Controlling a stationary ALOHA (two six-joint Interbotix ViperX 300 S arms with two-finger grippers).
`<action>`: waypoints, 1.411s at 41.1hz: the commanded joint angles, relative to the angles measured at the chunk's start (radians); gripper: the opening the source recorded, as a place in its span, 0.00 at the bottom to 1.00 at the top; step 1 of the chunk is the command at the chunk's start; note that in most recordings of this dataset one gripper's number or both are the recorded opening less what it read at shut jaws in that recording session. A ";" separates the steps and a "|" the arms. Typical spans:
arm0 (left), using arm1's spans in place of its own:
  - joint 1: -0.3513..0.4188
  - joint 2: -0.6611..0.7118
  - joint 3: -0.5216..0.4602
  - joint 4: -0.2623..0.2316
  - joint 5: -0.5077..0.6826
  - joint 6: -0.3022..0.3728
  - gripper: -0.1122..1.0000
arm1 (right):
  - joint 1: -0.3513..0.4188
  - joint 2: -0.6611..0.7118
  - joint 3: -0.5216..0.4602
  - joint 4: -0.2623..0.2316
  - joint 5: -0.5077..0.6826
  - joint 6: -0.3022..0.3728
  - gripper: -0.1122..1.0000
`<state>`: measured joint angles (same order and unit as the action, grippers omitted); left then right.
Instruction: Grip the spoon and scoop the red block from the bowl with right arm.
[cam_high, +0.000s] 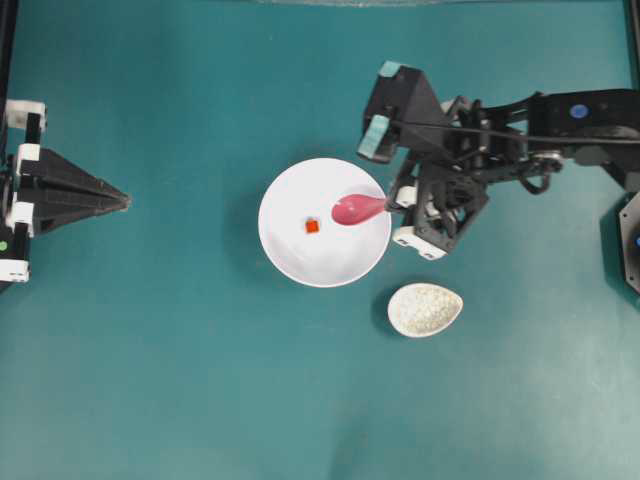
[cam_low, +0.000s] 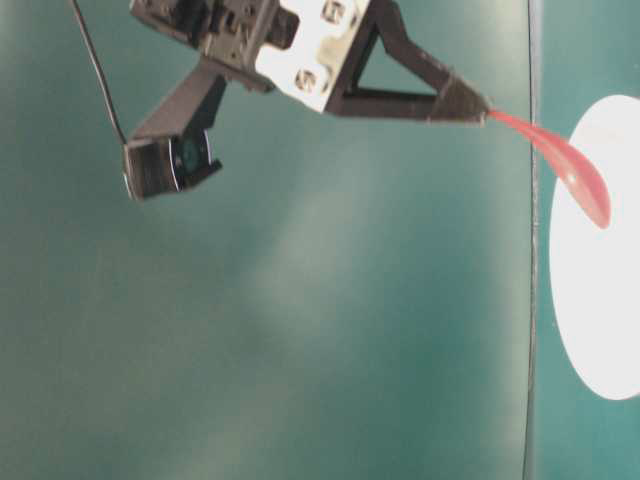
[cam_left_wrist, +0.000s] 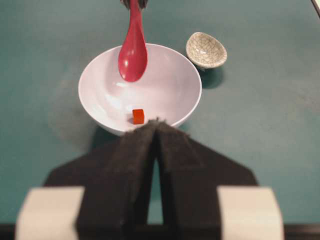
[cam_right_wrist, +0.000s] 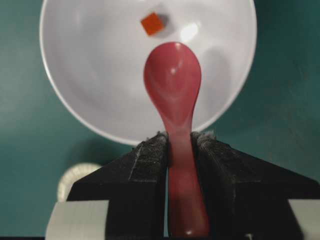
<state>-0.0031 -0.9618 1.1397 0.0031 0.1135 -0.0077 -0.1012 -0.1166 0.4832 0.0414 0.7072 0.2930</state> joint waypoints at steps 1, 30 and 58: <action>-0.002 0.008 -0.025 0.002 -0.008 0.000 0.10 | 0.002 0.015 -0.049 0.009 0.002 -0.003 0.32; -0.002 0.008 -0.025 0.002 -0.008 0.000 0.10 | 0.037 0.129 -0.077 0.009 -0.002 -0.020 0.32; -0.002 0.008 -0.025 0.002 -0.011 0.000 0.10 | 0.014 0.183 -0.127 -0.003 -0.146 -0.021 0.32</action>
<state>-0.0031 -0.9618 1.1397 0.0031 0.1135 -0.0077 -0.0752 0.0782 0.3804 0.0399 0.5844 0.2669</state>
